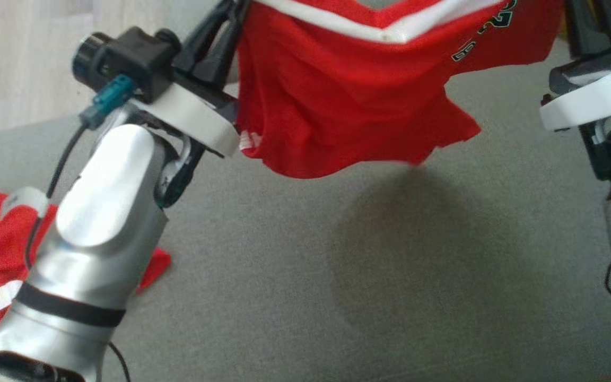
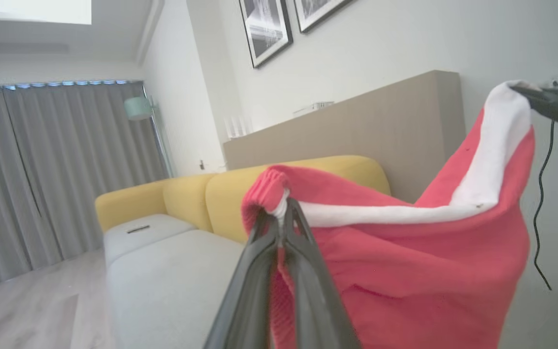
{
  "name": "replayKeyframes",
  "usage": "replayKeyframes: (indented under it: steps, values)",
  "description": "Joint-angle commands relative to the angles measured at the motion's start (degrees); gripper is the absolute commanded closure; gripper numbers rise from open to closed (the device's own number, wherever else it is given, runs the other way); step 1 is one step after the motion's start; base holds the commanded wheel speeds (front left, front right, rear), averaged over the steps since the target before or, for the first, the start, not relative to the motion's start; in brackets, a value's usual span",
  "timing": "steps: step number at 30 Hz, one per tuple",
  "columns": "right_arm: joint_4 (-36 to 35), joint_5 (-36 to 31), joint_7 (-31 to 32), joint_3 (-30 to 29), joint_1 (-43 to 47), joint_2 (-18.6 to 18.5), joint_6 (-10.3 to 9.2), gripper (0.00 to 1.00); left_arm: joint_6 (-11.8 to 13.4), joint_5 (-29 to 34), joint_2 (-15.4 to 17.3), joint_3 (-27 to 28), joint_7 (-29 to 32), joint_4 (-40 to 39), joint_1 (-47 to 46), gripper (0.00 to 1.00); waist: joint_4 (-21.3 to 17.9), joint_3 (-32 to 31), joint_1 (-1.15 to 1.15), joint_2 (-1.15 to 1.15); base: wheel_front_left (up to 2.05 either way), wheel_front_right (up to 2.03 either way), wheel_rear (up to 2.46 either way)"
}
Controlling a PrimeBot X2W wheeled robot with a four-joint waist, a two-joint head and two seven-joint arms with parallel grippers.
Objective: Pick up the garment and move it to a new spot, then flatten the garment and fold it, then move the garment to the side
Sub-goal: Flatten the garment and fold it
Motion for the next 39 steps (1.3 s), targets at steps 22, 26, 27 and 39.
replayKeyframes:
  steps: [22,26,27,39]
  values:
    - [-20.84,13.26,24.78,1.73,10.79,-8.44,0.39,1.00,5.66,-4.95,10.77,4.71,17.63,-23.64,9.27,1.00,3.36,-1.31,0.00,0.00,0.00,0.00,0.00]
    - [-17.63,13.05,23.64,3.15,3.58,-9.01,0.39,1.00,3.74,-4.95,12.12,5.39,18.77,-21.48,3.73,1.00,1.98,6.58,0.00,0.00,0.00,0.00,0.00]
    - [-16.03,12.31,22.57,4.04,0.68,-9.33,0.39,1.00,3.16,-4.66,12.63,5.56,18.94,-20.45,1.62,1.00,1.48,9.01,0.00,0.00,0.00,0.00,0.00]
    - [21.40,3.06,-1.87,8.68,-39.65,-1.10,0.39,1.00,1.21,0.96,11.09,7.88,6.03,7.88,-31.99,1.00,-1.19,24.80,0.00,0.00,0.00,0.00,0.00]
